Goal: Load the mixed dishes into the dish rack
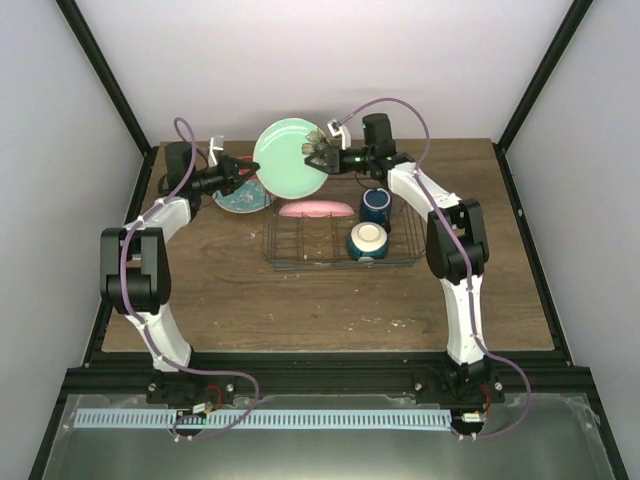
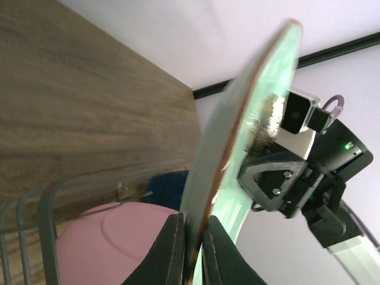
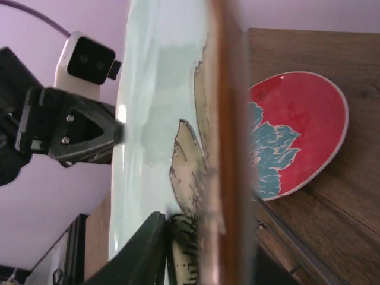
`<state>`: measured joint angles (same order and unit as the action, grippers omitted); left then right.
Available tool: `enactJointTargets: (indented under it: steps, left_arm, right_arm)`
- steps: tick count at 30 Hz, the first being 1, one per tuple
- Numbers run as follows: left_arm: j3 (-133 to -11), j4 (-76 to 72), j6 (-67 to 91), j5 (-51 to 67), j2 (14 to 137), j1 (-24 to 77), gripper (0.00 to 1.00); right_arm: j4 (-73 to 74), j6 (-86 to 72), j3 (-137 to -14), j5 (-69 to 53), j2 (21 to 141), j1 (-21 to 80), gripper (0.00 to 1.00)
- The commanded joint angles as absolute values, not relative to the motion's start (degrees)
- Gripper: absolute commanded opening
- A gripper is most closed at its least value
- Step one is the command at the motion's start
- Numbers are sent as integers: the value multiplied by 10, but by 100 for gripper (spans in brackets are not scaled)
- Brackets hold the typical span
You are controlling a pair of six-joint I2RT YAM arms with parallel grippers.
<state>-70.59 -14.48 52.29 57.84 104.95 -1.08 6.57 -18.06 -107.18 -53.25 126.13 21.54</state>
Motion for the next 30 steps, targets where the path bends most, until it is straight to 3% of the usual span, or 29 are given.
enactJointTargets:
  steps: [1,6,8,11,15,20,30]
  left_arm:
    - [-708,-225,555,620,1021,0,0]
    - [-709,-232,559,621,1026,0,0]
    - [-711,-236,562,621,1030,0,6]
    - [-715,-240,568,619,1035,0,25]
    - [-736,-238,570,618,1038,-3,64]
    - [-764,-238,581,618,1033,-28,99]
    - [-778,-150,523,600,1016,-114,100]
  right_arm:
    - [14,-172,-1091,-571,1265,215,13]
    - [19,-156,-1085,-554,1252,215,5]
    - [20,-151,-1085,-547,1248,216,1]
    - [23,-146,-1086,-537,1244,215,1]
    - [34,-119,-1099,-518,1230,214,1]
    - [50,-95,-1119,-495,1204,203,1]
    - [75,6,-1015,-426,1037,199,1]
